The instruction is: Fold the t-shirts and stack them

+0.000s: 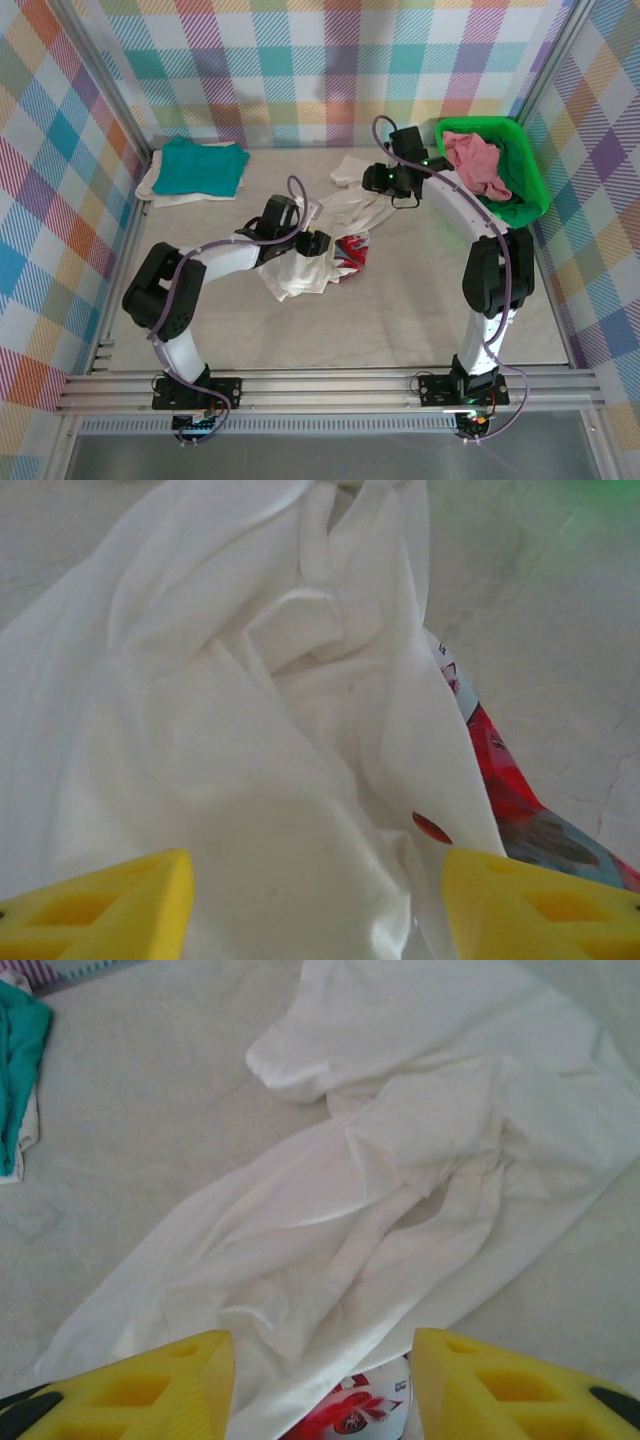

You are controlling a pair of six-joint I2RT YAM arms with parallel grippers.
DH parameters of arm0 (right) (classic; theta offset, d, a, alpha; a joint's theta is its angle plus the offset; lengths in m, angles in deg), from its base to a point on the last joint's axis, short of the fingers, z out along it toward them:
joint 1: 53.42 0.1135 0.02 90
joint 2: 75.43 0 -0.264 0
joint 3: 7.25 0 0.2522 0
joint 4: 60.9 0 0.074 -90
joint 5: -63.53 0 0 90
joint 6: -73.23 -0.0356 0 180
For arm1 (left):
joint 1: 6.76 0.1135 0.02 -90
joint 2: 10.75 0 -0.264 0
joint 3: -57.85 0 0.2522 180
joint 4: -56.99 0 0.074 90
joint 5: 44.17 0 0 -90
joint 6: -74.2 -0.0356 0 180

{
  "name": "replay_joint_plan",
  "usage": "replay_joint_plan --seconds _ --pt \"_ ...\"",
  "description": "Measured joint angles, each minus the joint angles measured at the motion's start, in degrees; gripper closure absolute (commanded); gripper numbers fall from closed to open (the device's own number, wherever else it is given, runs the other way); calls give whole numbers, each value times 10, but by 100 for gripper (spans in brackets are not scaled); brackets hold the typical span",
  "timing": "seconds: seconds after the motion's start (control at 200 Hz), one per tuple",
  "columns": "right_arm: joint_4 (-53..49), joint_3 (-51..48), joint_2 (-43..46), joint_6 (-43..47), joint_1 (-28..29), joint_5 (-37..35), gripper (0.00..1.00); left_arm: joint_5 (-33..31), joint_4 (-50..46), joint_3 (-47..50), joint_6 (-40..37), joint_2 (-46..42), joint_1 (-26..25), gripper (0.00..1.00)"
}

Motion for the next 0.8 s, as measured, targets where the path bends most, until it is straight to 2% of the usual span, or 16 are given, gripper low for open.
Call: replay_joint_plan --seconds 0.055,0.155,0.245,0.405,0.54,0.665,0.8 --pt "4 -7 2 0 0 5 49 0 0 -9 -1 15 -2 53" --pt "9 -17 10 0 0 11 49 0 0 -15 -3 26 -2 81" --pt "12 -26 18 -2 0 17 49 3 -1 -16 -3 26 -2 100" --pt "28 -54 33 -7 -4 30 49 5 -4 -18 -1 16 -1 100" --pt "36 -84 40 -15 -5 37 49 7 -14 -18 14 -30 10 100" --pt "40 -101 40 -17 -8 43 49 9 -16 -30 30 -74 37 100" --pt "47 -108 40 -20 -11 44 49 4 -23 -58 38 -83 63 100"
